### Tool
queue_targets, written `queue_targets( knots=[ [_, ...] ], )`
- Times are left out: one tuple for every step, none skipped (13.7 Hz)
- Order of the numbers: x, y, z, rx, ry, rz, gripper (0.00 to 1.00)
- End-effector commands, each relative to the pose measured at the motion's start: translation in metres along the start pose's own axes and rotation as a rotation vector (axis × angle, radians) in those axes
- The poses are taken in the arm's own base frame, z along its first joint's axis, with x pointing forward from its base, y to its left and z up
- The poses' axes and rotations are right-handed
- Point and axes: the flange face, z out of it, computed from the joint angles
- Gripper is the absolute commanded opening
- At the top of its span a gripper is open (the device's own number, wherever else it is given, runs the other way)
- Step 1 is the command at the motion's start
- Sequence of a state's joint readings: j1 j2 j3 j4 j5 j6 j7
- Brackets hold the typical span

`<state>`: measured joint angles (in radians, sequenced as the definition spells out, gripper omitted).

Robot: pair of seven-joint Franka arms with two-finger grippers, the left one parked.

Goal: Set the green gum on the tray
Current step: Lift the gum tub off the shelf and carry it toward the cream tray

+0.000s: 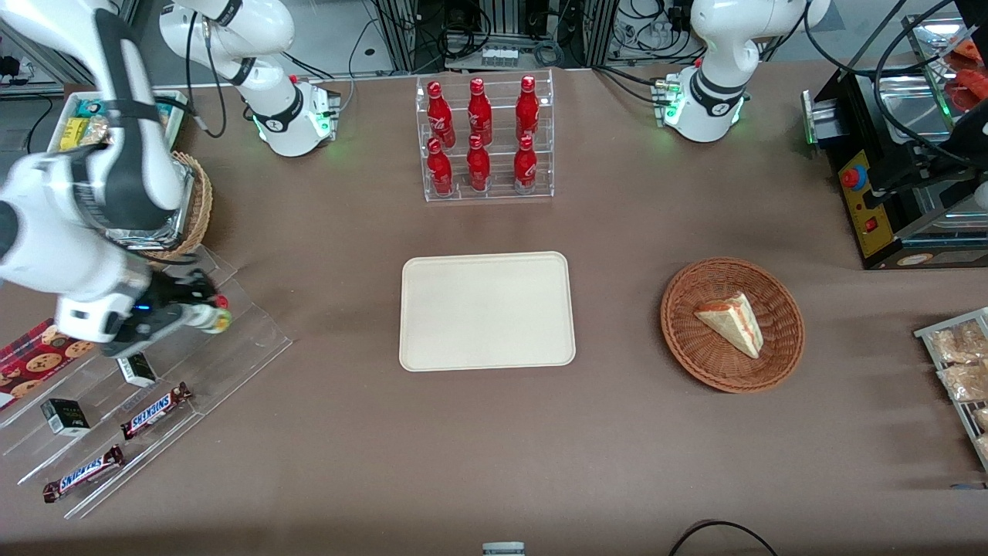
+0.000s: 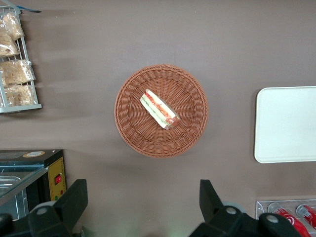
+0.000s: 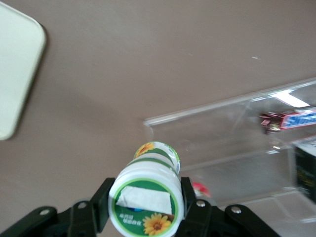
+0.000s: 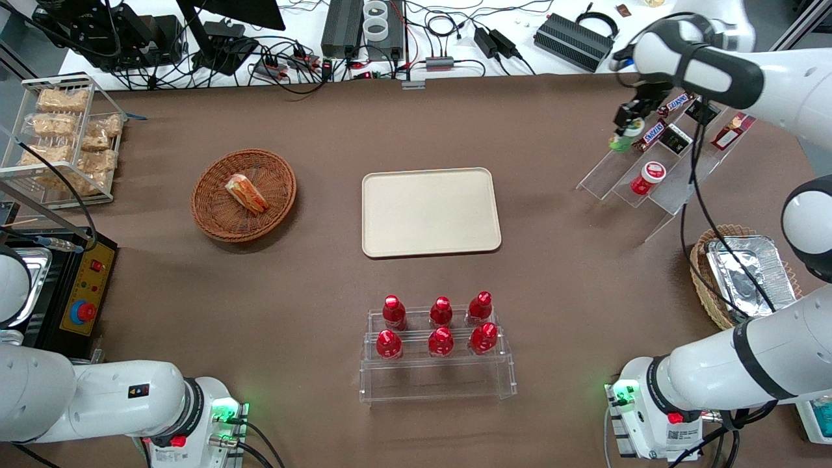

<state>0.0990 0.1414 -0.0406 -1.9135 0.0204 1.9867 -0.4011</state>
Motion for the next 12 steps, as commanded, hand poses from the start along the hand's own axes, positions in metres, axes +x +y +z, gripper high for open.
queue_targets(
  knots=[
    [0.032,-0.048,0.005,-0.015,-0.027,0.095,0.00],
    [0.045,-0.075,0.008,-0.019,-0.027,0.130,0.00],
    [0.056,-0.098,0.012,-0.020,-0.028,0.167,0.00],
    [0.067,-0.121,0.015,-0.022,-0.028,0.206,0.00],
    [0.076,-0.139,0.021,-0.024,-0.033,0.243,0.00],
    [0.086,-0.164,0.027,-0.028,-0.034,0.278,0.00],
    [0.096,-0.184,0.032,-0.033,-0.033,0.307,0.00],
    [0.108,-0.202,0.036,-0.036,-0.026,0.349,0.00],
    [0.118,-0.223,0.040,-0.038,-0.019,0.380,0.00],
    [0.125,-0.242,0.045,-0.028,-0.021,0.405,0.00],
    [0.130,-0.258,0.053,-0.008,-0.028,0.432,0.00],
    [0.138,-0.273,0.062,0.011,-0.030,0.467,0.00]
  ],
)
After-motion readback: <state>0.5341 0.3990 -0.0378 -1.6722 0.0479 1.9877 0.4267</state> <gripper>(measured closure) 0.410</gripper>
